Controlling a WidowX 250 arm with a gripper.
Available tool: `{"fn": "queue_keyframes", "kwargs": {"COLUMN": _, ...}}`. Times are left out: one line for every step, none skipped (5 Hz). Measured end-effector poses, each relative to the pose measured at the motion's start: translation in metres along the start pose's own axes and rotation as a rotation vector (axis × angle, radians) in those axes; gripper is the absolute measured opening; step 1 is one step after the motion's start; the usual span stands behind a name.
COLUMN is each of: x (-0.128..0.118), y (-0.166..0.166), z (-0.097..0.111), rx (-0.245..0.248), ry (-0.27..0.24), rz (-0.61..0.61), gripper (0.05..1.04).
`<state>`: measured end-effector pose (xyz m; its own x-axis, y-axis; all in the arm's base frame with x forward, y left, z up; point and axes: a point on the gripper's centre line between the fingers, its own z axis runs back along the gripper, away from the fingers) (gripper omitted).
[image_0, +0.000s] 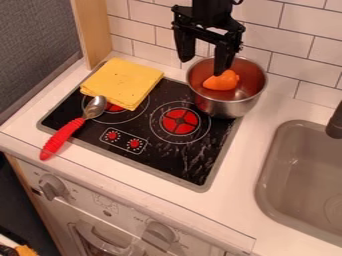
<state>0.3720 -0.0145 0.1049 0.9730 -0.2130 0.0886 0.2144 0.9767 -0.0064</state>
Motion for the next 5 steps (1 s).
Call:
{"fn": "queue_keyframes", "kwargs": {"x": -0.004, "y": 0.0, "z": -0.013, "rx": -0.007, "ry": 0.036, "rz": 0.001, "gripper": 1.001}}
{"fn": "queue_keyframes", "kwargs": {"x": -0.029, "y": 0.015, "z": -0.018, "rx": 0.001, "ry": 0.073, "rz": 0.021, "gripper": 1.001}}
{"fn": "queue_keyframes", "kwargs": {"x": -0.058, "y": 0.042, "z": -0.005, "rx": 0.043, "ry": 0.068, "rz": 0.065, "gripper": 1.001}}
{"fn": "queue_keyframes", "kwargs": {"x": -0.083, "y": 0.064, "z": -0.01, "rx": 0.096, "ry": 0.129, "rz": 0.07, "gripper": 1.001}}
{"fn": "queue_keyframes", "kwargs": {"x": -0.103, "y": 0.091, "z": -0.027, "rx": 0.134, "ry": 0.196, "rz": 0.067, "gripper": 1.001}}
